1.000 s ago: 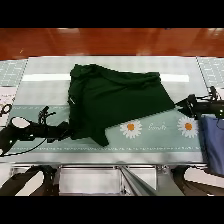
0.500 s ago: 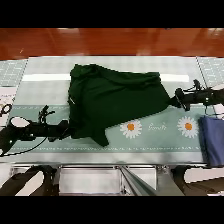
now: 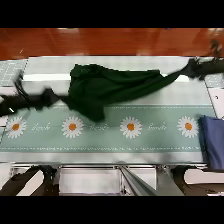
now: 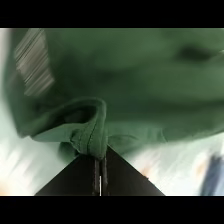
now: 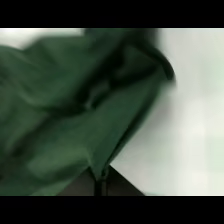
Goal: Fold the shirts.
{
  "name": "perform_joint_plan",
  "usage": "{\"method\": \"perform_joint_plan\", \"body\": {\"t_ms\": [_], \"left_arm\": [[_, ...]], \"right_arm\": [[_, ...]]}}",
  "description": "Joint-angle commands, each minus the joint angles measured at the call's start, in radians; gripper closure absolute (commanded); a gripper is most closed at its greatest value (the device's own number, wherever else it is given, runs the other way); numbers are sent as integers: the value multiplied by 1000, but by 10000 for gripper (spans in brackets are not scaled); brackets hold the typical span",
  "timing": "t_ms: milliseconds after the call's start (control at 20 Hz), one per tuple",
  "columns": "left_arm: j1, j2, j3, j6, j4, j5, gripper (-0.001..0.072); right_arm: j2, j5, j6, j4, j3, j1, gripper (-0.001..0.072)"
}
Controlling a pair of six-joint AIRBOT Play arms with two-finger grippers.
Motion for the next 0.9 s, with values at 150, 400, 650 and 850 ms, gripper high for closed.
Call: {"method": "perform_joint_plan", "body": {"t_ms": [150, 400, 650, 850], "left_arm": [[32, 8, 649, 1, -51, 5, 687], [106, 30, 966, -51, -51, -36, 687], [254, 191, 1054, -53, -18, -94, 687], [294, 368, 1054, -18, 198, -156, 687]], "right_arm": [[239, 29, 67, -70, 418, 1, 688], [469, 34, 73, -115, 494, 1, 688], [715, 69, 103, -312, 494, 1, 688], [838, 171, 165, -435, 484, 2, 688]]}}
